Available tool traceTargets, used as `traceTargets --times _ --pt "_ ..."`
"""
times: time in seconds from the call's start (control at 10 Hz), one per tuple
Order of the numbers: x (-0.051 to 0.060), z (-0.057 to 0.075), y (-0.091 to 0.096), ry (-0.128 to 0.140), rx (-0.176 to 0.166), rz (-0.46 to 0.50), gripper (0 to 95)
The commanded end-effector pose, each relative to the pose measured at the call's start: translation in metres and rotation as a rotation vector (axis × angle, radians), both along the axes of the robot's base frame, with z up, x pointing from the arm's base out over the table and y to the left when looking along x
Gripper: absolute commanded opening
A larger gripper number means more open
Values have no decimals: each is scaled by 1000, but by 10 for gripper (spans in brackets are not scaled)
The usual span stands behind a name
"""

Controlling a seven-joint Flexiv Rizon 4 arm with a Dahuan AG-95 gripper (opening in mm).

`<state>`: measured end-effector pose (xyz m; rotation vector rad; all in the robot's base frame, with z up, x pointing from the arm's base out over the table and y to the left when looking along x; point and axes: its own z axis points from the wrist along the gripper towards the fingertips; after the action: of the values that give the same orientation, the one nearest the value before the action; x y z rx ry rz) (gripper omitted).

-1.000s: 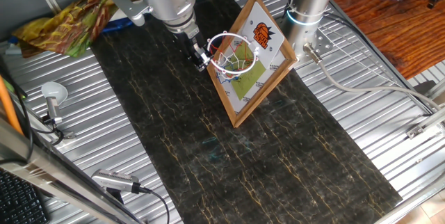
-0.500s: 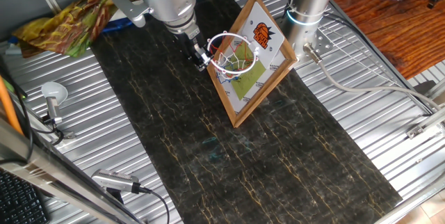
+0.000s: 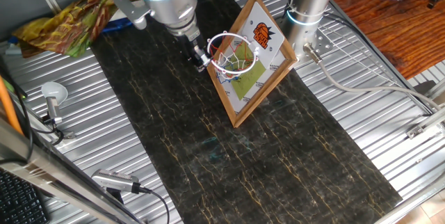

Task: Grab a basketball, release it and shoot it into the basket

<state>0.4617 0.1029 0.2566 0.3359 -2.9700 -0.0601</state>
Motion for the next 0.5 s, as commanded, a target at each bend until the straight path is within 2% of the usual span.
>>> traceTargets --times 0.1,0.2,0.3,0.5 --pt "16 -21 -6 -28 10 -5 0" --pt "21 -26 -5 -27 9 -7 0" --pt "30 -42 3 -26 4 -7 0" --pt "31 -53 16 -22 -1 -24 0"
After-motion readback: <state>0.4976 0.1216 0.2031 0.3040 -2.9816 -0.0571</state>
